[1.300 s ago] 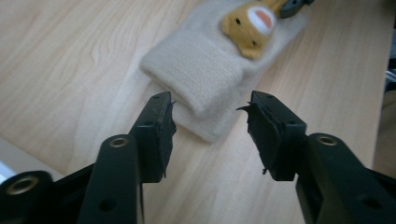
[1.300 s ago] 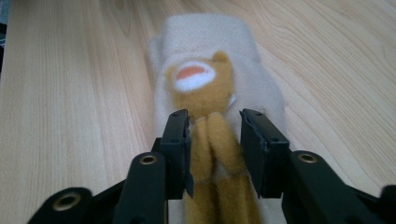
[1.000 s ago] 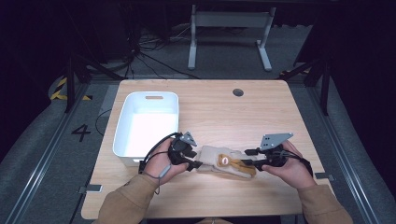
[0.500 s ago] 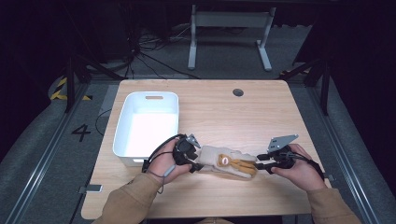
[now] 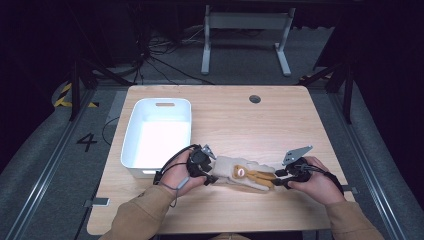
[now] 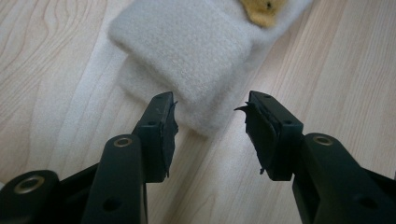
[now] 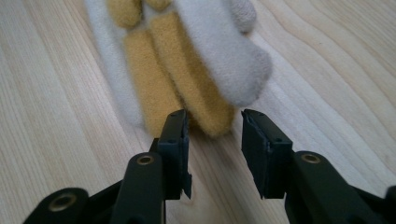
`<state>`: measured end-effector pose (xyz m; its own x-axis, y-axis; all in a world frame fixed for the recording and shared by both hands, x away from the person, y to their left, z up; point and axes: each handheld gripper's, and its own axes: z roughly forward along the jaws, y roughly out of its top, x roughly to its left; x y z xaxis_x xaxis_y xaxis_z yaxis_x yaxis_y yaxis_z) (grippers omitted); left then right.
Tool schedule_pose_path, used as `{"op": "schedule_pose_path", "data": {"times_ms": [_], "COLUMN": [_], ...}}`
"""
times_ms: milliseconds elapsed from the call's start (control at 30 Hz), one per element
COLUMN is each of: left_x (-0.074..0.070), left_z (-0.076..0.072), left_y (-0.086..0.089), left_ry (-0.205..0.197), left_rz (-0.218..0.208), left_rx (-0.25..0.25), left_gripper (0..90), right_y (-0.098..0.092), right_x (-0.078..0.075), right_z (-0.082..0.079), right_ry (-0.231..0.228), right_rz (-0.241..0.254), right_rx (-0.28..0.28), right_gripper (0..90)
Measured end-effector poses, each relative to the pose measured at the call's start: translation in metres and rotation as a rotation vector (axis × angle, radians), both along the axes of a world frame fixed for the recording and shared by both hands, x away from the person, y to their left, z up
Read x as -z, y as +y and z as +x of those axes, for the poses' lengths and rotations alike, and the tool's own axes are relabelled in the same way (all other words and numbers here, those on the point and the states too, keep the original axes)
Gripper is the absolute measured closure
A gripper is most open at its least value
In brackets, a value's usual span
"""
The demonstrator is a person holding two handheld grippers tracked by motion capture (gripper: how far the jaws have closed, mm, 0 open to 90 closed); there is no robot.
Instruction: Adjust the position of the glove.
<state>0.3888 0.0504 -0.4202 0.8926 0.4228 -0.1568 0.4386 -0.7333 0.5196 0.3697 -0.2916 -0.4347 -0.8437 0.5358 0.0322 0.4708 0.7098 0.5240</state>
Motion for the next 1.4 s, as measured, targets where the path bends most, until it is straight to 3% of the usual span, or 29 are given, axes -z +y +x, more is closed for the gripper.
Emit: {"op": "schedule_pose_path", "data": {"times_ms": [33,67,100,200,467,600,700,733,800,900,1033,1267,1400], "left_x": [0.001,0.002,0.002,0.004,0.009,0.008,0.005,0.005,0.006,0.006,0.001,-0.01,-0.011], "left_z": [0.0,0.0,0.0,0.0,0.002,0.002,0.001,0.002,0.003,0.003,0.0,-0.008,-0.009], "left_y": [0.0,-0.001,-0.001,-0.003,-0.006,-0.007,-0.008,-0.008,-0.007,-0.006,-0.007,-0.007,-0.006], "left_ry": [0.0,0.001,0.001,0.001,0.017,0.002,-0.013,-0.013,0.006,0.003,-0.025,-0.08,-0.084], "left_rz": [0.001,0.007,0.007,0.018,0.038,0.021,0.014,0.013,0.01,0.003,0.015,-0.002,-0.023], "left_rx": [-0.001,0.003,0.003,0.002,-0.011,-0.013,-0.02,-0.019,-0.014,-0.011,0.008,0.015,0.019], "left_gripper": [53.2,53.1,53.1,52.9,53.3,54.8,66.5,66.5,78.5,86.8,88.5,89.1,89.1], "right_y": [0.001,0.003,0.003,0.004,0.005,0.006,0.007,0.007,0.008,0.008,0.008,0.004,0.001], "right_x": [0.001,0.001,0.001,-0.001,-0.003,-0.003,-0.003,-0.004,-0.004,-0.005,-0.008,-0.021,-0.027], "right_z": [0.0,0.0,0.0,-0.001,-0.002,-0.001,-0.002,-0.002,-0.002,-0.002,-0.003,-0.005,-0.005], "right_ry": [0.0,-0.003,-0.003,-0.021,-0.039,-0.04,-0.046,-0.049,-0.053,-0.056,-0.068,-0.108,-0.128], "right_rz": [-0.002,-0.006,-0.006,-0.018,-0.022,-0.026,-0.022,-0.022,-0.018,-0.018,-0.014,-0.01,0.001], "right_rx": [-0.01,-0.015,-0.015,-0.029,-0.03,-0.035,-0.033,-0.031,-0.032,-0.029,-0.026,-0.003,0.017], "right_gripper": [64.7,73.6,73.6,85.1,86.2,86.1,86.2,86.2,86.3,86.3,86.5,86.9,86.9]}}
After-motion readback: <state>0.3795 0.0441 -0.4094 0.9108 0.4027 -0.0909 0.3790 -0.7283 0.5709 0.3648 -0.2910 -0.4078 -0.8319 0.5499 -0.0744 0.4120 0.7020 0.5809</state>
